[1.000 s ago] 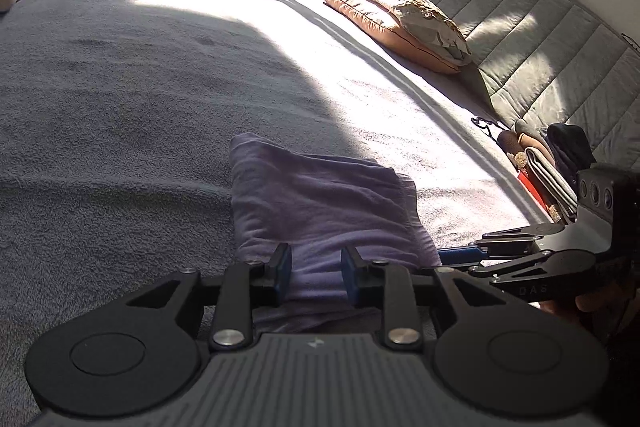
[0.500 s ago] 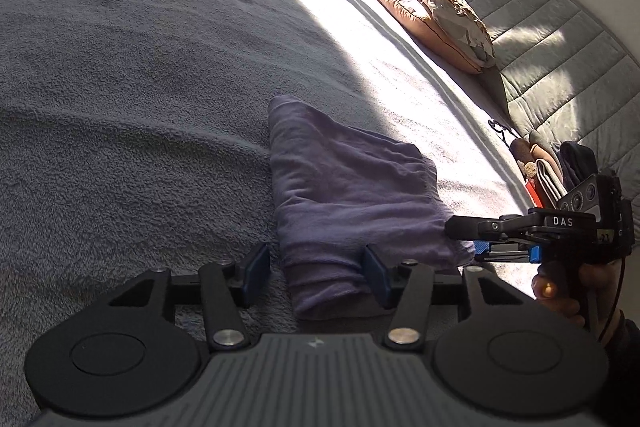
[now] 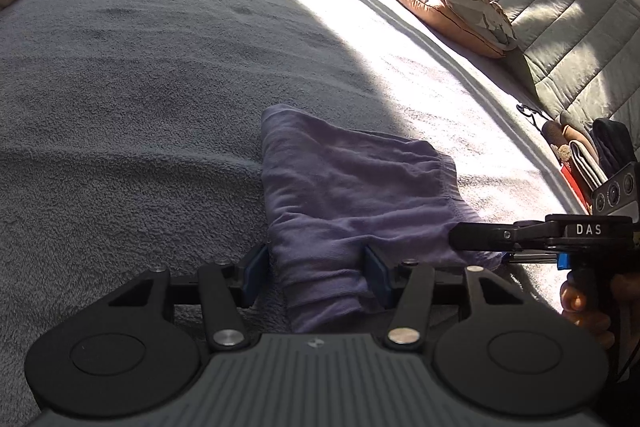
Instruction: Fold clothes
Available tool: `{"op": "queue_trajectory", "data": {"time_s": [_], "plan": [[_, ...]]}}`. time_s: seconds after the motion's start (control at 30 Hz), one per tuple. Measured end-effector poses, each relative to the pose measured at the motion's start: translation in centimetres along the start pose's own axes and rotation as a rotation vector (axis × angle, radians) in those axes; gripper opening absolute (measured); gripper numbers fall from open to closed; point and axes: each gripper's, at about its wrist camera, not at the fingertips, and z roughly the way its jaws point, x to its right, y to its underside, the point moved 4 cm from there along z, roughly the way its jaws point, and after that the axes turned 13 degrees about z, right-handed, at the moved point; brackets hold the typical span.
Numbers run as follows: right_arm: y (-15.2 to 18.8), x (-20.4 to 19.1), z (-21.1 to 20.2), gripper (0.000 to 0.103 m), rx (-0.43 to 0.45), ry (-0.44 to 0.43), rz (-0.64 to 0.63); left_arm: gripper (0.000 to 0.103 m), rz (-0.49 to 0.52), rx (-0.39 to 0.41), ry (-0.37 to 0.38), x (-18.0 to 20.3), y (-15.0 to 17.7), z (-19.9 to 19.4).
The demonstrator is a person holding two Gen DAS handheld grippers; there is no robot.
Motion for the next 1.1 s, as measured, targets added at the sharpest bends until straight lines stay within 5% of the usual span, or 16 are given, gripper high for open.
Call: {"op": "queue_trajectory", "data": {"time_s": [0.5,0.73,1.1], "plan": [[-0.2,-0.2,0.8,0.046,0.002,-0.023,-0.005,0.047,0.029,-0.003,-0.012,0.3,0.0,0.1],[-0.5,0.2,0.4,0.065,-0.009,-0.085,0.043,0.046,0.039,-0.003,-0.015,0.3,0.1,0.2],[0.9,-1.2,1.3,0.064,0.044,-0.012,-0.108,0.046,0.043,-0.003,-0.019,0.4,0.1,0.2]]}}
